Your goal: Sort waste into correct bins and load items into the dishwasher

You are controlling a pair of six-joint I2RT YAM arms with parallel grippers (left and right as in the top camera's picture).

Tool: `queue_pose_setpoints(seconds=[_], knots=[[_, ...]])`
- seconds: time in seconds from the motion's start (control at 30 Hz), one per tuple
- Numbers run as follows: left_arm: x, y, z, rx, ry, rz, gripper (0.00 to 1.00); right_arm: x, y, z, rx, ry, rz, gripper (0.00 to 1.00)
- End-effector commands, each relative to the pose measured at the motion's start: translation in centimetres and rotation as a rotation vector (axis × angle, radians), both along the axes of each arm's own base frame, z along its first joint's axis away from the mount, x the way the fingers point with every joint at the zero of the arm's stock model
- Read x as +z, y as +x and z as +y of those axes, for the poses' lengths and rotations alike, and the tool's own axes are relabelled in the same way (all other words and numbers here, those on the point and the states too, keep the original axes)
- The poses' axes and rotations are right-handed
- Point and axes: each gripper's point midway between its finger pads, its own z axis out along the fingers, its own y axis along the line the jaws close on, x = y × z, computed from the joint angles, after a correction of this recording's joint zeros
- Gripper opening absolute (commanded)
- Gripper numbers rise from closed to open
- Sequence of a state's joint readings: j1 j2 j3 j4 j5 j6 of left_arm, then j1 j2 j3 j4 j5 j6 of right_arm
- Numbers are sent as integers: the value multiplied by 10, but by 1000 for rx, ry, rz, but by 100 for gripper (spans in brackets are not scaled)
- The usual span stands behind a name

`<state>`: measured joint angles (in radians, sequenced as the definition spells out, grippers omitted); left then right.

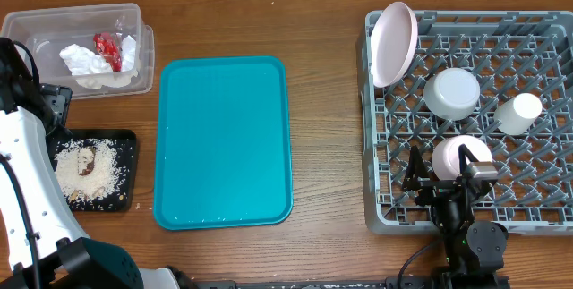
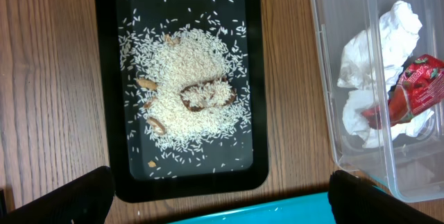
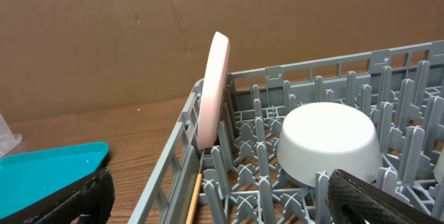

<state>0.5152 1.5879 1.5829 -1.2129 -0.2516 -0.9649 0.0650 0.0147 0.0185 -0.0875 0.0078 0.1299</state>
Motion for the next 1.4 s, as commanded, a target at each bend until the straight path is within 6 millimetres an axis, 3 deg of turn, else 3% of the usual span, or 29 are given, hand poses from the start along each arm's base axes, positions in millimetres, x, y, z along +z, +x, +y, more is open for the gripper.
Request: queue_pose_setpoints(seconds=[0.0, 0.8, 1.07, 1.23, 1.37], knots=[[1, -2, 3, -6, 16, 15, 100, -1, 0, -3, -18, -7, -7, 100], [3, -8, 9, 1, 58, 49, 100, -1, 0, -3, -18, -7, -7, 100], [-9, -28, -34, -89, -146, 112, 100, -1, 0, -3, -18, -7, -7, 100], [-2, -56, -50, -103, -139, 153, 100, -1, 0, -3, -18, -7, -7, 100], [-1, -66, -69, -147, -100, 94, 100, -1, 0, -3, -18, -7, -7, 100]])
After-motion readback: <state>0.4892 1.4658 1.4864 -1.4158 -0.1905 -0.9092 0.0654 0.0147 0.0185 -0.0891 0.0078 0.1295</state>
